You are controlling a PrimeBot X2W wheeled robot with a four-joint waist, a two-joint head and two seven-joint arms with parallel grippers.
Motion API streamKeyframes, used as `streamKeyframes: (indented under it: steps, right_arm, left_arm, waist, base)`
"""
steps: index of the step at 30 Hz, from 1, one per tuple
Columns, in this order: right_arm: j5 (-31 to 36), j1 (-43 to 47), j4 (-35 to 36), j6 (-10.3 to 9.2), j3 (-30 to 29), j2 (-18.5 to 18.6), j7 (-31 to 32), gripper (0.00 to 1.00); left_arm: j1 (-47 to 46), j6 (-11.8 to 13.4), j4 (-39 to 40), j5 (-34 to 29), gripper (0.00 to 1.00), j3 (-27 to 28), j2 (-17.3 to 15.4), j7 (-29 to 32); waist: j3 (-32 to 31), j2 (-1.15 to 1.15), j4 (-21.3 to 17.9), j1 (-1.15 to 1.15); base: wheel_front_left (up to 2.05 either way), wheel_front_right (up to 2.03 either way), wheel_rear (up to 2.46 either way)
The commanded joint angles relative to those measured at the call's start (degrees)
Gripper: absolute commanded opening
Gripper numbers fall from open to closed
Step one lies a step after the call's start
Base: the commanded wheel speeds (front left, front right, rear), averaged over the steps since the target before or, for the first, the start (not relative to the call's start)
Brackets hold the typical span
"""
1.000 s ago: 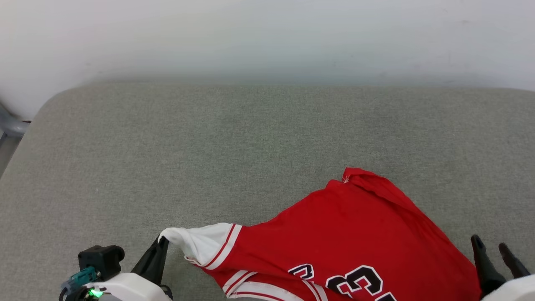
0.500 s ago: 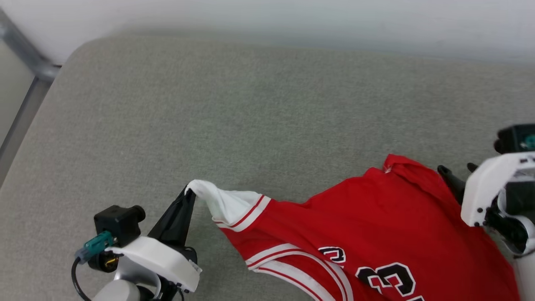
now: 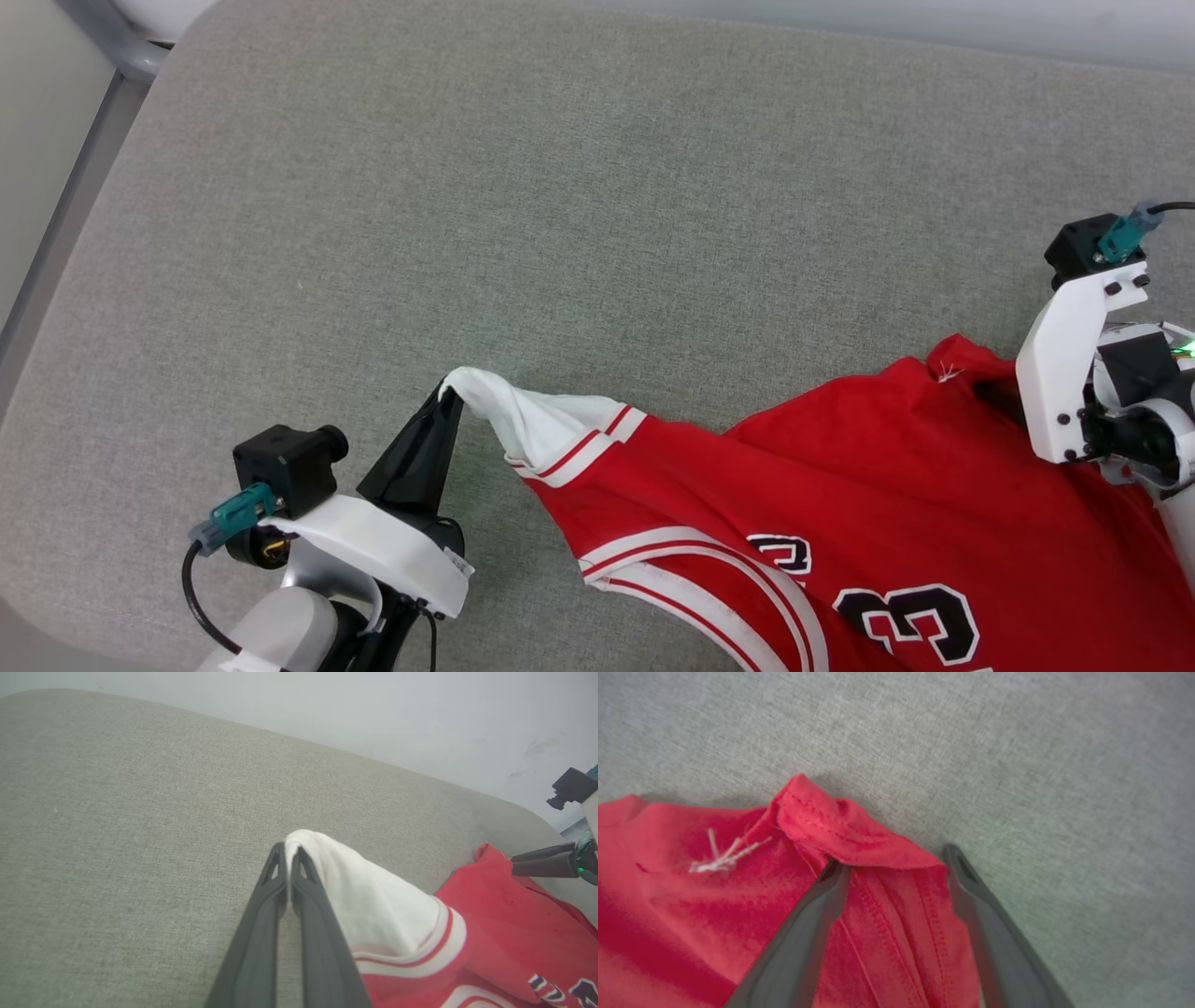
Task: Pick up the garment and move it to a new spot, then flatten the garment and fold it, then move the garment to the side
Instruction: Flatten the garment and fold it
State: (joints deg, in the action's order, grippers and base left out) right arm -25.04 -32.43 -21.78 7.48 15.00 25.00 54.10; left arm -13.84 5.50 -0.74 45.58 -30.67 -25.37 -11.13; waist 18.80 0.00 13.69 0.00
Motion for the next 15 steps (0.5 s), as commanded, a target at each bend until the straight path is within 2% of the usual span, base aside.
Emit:
streamKeyframes:
  steps: [1, 2, 3, 8, 12, 15]
  right_arm:
    - [-1.84, 3.24, -3.42, 0.03, 2.12, -0.75, 3.52, 1.0]
    - [-2.58, 3.41, -4.18, 0.03, 2.67, -0.65, 5.06, 0.39]
    - [-3.55, 3.3, -4.57, 0.03, 2.59, -0.87, 5.77, 0.0]
    - [-4.21, 1.39, -4.2, 0.0, 0.88, -1.08, 3.28, 0.0]
    - [-1.98, -1.25, -3.72, -0.04, -2.45, -1.5, -3.47, 0.0]
    - [-0.23, -2.35, -3.77, -0.01, -4.92, -3.19, -7.85, 0.0]
  left_arm:
    - [-0.96, -0.32, -0.45, 0.16, 0.0, 0.18, 0.13, -0.37]
    - [-0.96, -0.42, -0.75, 0.26, 0.0, 0.16, 0.19, -0.47]
    - [-0.94, -0.49, -1.1, 0.36, 0.0, 0.17, 0.26, -0.56]
    - [-0.8, -0.74, -2.43, 0.38, 0.0, 0.28, 0.22, -0.89]
    - [-1.71, -0.43, -3.63, -0.11, 0.0, 0.81, -0.46, -1.26]
    - [-2.69, -0.06, -4.39, -0.22, 0.0, 1.98, -1.06, -1.53]
  waist:
    - [0.11, 0.0, 0.1, 0.0]
    - [0.05, 0.0, 0.11, 0.0]
    - [-0.05, 0.0, 0.09, 0.0]
    - [-1.63, 0.0, -0.25, 0.0]
    - [-3.65, 0.0, -1.26, 0.0]
    - [-5.76, 0.0, -2.43, 0.0]
  base:
    - [0.0, 0.0, 0.0]
    - [0.0, 0.0, 0.0]
    - [0.0, 0.0, 0.0]
    - [0.0, 0.0, 0.0]
    - [0.0, 0.0, 0.0]
    - [0.0, 0.0, 0.0]
